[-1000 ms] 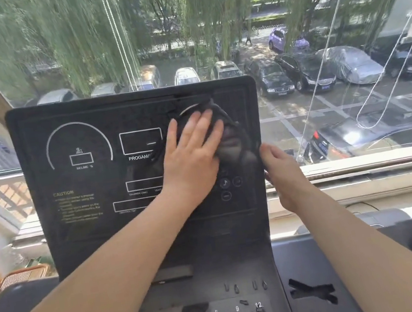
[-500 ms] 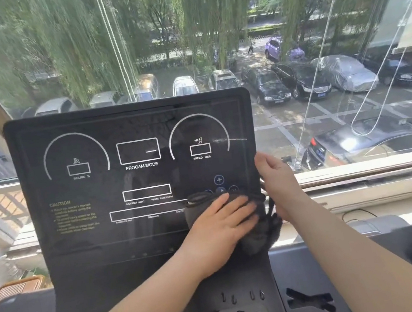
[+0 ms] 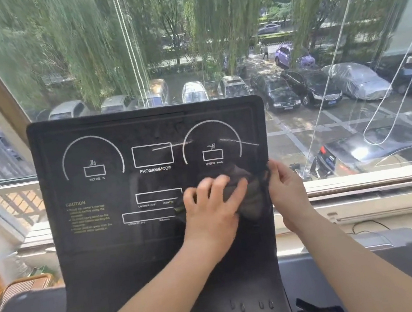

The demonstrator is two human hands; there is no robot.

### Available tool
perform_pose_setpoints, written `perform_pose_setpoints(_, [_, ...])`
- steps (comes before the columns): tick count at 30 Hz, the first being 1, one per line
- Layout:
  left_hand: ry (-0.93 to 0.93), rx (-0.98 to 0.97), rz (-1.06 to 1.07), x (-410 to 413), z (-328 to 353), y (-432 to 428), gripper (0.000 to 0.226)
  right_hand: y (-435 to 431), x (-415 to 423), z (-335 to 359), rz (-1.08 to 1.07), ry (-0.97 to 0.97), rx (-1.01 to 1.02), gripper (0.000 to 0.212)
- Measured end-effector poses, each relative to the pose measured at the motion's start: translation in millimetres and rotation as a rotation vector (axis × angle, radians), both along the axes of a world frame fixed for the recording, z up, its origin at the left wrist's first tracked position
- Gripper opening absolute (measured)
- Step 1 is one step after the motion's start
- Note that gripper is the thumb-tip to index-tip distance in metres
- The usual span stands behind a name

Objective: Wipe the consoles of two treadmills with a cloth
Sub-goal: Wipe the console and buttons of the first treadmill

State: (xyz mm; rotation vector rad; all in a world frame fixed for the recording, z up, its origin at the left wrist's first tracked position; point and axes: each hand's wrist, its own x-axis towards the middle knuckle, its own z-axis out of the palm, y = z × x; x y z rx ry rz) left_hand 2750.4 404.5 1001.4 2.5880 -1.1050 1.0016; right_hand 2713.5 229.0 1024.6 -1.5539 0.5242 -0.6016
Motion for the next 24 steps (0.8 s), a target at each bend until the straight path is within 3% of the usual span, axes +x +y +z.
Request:
perform_pose_setpoints(4, [-0.017,0.268,-0.211,-16,-32,19,0.070,6,-3,3,-0.018,0.042,-0.090,0.034])
perform_pose_setpoints(6, [-0.079,0.309,-0.238,-3,-22,31,0.066,8,-5,7,-0.030,0.064,-0.100,0.037])
perform_pose_setpoints(9, [-0.127,0.098,-0.075,34,21,54,0.066,9,-5,8,-0.023,0.080,-0.091,0.041])
perform_pose_setpoints(13, [0.000,-0.178,0.214,71,73,91,0.064,12,-2,4,-0.041,0.086,-0.088,0.042])
perform_pose_setpoints(17, [0.111,-0.291,0.273,47,44,81,0.068,22,-1,6,-0.054,0.136,-0.156,0.046])
perform_pose_setpoints(21, [0.125,-0.089,0.081,12,-12,84,0.074,33,1,12,-0.103,0.199,-0.173,0.044])
perform_pose_setpoints(24, [0.067,0.188,-0.114,11,-18,110,0.069,48,-7,14,-0.180,0.298,-0.394,0.049])
